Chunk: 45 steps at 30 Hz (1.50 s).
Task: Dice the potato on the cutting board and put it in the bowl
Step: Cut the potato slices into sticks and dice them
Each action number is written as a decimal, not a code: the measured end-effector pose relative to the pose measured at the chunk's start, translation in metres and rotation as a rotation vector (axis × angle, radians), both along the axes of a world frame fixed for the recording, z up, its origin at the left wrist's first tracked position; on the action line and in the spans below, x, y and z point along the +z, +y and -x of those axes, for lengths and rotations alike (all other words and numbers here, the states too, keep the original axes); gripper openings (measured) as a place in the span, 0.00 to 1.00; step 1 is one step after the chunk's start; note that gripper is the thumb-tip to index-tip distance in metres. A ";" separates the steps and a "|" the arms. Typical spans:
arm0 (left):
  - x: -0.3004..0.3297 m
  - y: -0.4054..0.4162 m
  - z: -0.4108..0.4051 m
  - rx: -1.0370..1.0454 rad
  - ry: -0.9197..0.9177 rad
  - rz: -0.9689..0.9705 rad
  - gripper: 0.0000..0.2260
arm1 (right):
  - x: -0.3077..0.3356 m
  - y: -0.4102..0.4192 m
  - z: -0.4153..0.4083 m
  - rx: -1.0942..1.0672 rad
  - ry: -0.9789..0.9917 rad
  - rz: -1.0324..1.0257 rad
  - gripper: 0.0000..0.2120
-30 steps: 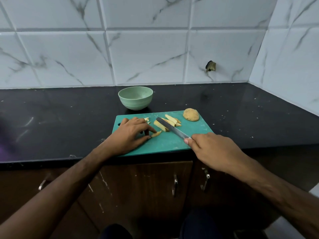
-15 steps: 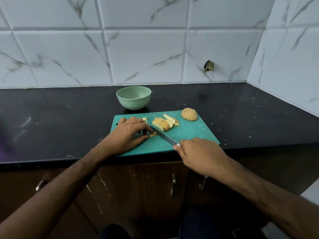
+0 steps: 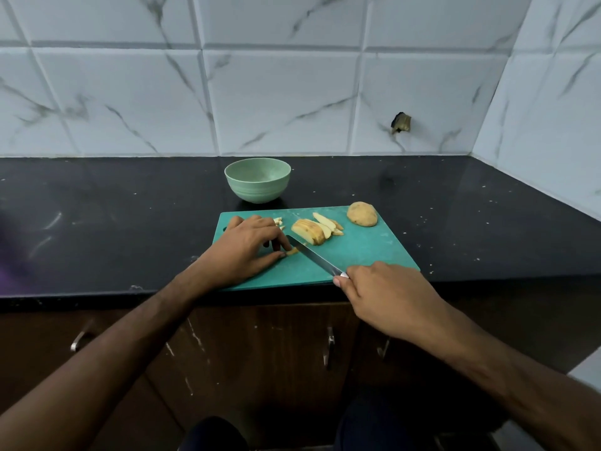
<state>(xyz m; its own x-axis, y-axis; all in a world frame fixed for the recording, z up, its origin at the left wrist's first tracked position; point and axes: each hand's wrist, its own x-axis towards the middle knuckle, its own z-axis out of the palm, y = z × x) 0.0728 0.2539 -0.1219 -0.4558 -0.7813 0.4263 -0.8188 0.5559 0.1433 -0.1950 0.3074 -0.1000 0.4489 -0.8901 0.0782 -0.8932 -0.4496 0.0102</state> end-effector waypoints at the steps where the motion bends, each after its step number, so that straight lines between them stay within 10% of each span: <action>1: 0.000 0.000 0.000 -0.001 -0.005 0.002 0.11 | -0.002 -0.002 -0.003 0.004 -0.002 0.002 0.19; 45: -0.002 0.004 -0.004 0.010 0.047 0.057 0.09 | 0.000 0.020 -0.015 -0.006 -0.021 0.040 0.17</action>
<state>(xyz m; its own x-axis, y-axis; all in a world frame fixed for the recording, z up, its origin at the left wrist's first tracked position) 0.0769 0.2577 -0.1240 -0.4267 -0.7593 0.4912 -0.8174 0.5563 0.1499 -0.1799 0.3277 -0.0996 0.4414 -0.8888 0.1230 -0.8961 -0.4438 0.0087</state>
